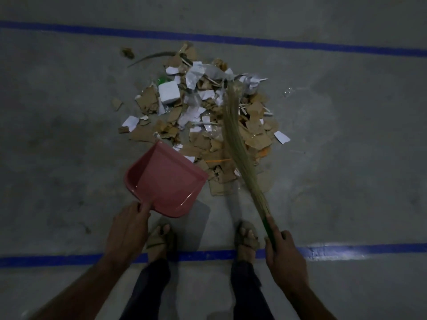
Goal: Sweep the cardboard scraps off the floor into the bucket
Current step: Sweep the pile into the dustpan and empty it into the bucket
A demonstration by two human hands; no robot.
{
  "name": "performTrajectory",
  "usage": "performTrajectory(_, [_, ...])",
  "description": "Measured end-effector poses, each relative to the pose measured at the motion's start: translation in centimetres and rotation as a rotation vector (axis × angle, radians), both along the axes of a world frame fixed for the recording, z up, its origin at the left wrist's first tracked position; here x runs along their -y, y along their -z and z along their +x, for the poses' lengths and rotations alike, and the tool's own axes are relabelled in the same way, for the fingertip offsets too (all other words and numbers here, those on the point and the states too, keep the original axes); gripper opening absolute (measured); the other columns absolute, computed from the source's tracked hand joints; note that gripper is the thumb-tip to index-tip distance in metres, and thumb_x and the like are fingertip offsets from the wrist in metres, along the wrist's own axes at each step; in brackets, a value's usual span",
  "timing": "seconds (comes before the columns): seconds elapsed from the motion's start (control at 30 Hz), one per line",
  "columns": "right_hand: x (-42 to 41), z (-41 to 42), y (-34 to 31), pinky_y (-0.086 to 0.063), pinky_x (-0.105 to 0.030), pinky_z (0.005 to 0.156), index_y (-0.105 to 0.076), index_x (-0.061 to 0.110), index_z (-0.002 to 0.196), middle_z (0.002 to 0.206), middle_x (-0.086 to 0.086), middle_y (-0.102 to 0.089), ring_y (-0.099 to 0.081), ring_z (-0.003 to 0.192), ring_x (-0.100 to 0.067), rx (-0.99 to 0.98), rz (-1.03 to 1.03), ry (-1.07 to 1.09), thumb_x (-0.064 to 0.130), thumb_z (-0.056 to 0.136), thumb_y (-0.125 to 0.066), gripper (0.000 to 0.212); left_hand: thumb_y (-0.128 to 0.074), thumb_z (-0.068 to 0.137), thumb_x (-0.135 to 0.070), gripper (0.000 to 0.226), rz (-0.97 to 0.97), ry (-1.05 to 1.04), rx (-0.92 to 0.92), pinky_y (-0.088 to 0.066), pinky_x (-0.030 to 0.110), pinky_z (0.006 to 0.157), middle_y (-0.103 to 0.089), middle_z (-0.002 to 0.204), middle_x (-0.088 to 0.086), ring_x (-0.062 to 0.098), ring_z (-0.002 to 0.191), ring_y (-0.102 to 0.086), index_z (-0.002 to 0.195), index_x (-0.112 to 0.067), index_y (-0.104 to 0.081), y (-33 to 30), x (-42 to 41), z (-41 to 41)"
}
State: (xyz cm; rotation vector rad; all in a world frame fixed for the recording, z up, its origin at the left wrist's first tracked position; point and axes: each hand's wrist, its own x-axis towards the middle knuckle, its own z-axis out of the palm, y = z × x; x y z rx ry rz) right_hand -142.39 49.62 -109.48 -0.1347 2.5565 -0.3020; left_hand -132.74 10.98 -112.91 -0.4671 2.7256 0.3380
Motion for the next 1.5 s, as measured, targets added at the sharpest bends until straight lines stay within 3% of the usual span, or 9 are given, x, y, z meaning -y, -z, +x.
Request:
performTrajectory(0.13, [-3.7,-2.7,-1.8,-0.041,-0.03,0.047,0.001,0.057,0.151,0.091,0.004,-0.04,-0.047,0.059,-0.01,-0.004,-0.021,-0.019,0.032,0.1,-0.046,0.074,-0.05,0.08,-0.029,0.053,0.044,0.0,0.105,-0.035,0.035,0.059,-0.056,0.085,0.005,0.028,0.072,-0.054,0.132,-0.021,-0.056,0.3,-5.5,-1.3])
performTrajectory(0.3, [-9.2,-7.1,-1.6,-0.046,-0.034,0.045,-0.002,0.052,0.152,0.085,0.003,-0.04,-0.046,0.056,-0.01,-0.013,0.038,-0.064,0.029,0.099,-0.05,0.075,-0.068,0.063,-0.024,0.064,0.028,-0.037,0.206,-0.036,0.037,0.062,-0.057,0.091,0.006,0.031,0.077,-0.055,0.127,-0.017,-0.06,2.7,-10.4,-3.0])
performTrajectory(0.47, [-12.4,-9.1,0.1,-0.046,-0.035,0.044,-0.009,0.049,0.154,0.084,0.002,-0.039,-0.044,0.055,-0.009,-0.015,0.083,-0.081,0.029,0.097,-0.052,0.074,-0.04,0.072,-0.045,0.063,0.054,-0.035,0.157,-0.045,0.041,0.064,-0.061,0.09,0.013,0.036,0.077,-0.059,0.122,-0.014,-0.062,5.0,-13.9,-4.4])
performTrajectory(0.63, [-12.2,-8.7,2.2,-0.051,-0.04,0.048,-0.01,0.05,0.153,0.086,0.0,-0.04,-0.046,0.056,-0.014,-0.001,0.097,-0.074,0.027,0.097,-0.053,0.074,-0.031,0.08,-0.032,0.056,0.027,-0.028,0.101,-0.04,0.038,0.059,-0.062,0.085,0.014,0.036,0.071,-0.059,0.118,-0.011,-0.066,7.1,-14.5,-5.0])
performTrajectory(0.83, [-11.6,-10.9,5.3,-0.051,-0.038,0.049,-0.008,0.049,0.153,0.086,0.001,-0.04,-0.045,0.057,-0.012,-0.045,0.118,-0.089,0.027,0.097,-0.052,0.074,-0.051,0.084,-0.019,0.042,-0.119,0.045,0.202,-0.047,0.044,0.06,-0.062,0.092,0.015,0.036,0.075,-0.06,0.123,-0.016,-0.065,13.8,-9.9,-5.7])
performTrajectory(1.0, [-12.2,-15.1,9.9,-0.026,-0.023,0.044,-0.011,0.047,0.154,0.086,-0.002,-0.039,-0.036,0.054,-0.01,-0.113,0.209,-0.162,0.028,0.098,-0.05,0.07,-0.059,0.088,-0.013,0.035,-0.092,0.091,0.143,-0.049,0.046,0.063,-0.064,0.095,0.021,0.04,0.078,-0.062,0.122,-0.013,-0.065,18.7,-7.7,-10.3])
performTrajectory(1.2, [-13.0,-20.3,16.4,-0.045,-0.029,0.046,-0.013,0.047,0.151,0.091,0.0,-0.04,-0.042,0.059,-0.015,-0.036,0.3,-0.383,0.029,0.099,-0.05,0.067,-0.07,0.084,-0.005,0.039,-0.054,0.225,0.099,-0.042,0.043,0.063,-0.063,0.109,0.023,0.042,0.087,-0.061,0.122,-0.012,-0.061,22.7,-8.0,-14.3])
performTrajectory(1.37, [-13.5,-20.6,17.2,-0.031,-0.026,0.043,-0.015,0.043,0.154,0.095,0.0,-0.045,-0.04,0.058,-0.014,0.03,0.257,-0.481,0.029,0.098,-0.053,0.069,-0.069,0.086,-0.005,0.045,-0.021,0.2,0.067,-0.041,0.044,0.063,-0.059,0.108,0.022,0.043,0.086,-0.059,0.129,-0.012,-0.058,23.8,-8.9,-13.8])
performTrajectory(1.5, [-14.2,-19.2,16.7,-0.043,-0.03,0.043,-0.01,0.047,0.154,0.092,0.003,-0.044,-0.043,0.058,-0.01,0.07,0.197,-0.482,0.031,0.097,-0.054,0.074,-0.06,0.09,-0.002,0.048,-0.021,0.171,0.088,-0.046,0.049,0.068,-0.058,0.112,0.022,0.043,0.089,-0.058,0.136,-0.014,-0.052,23.7,-9.2,-13.2])
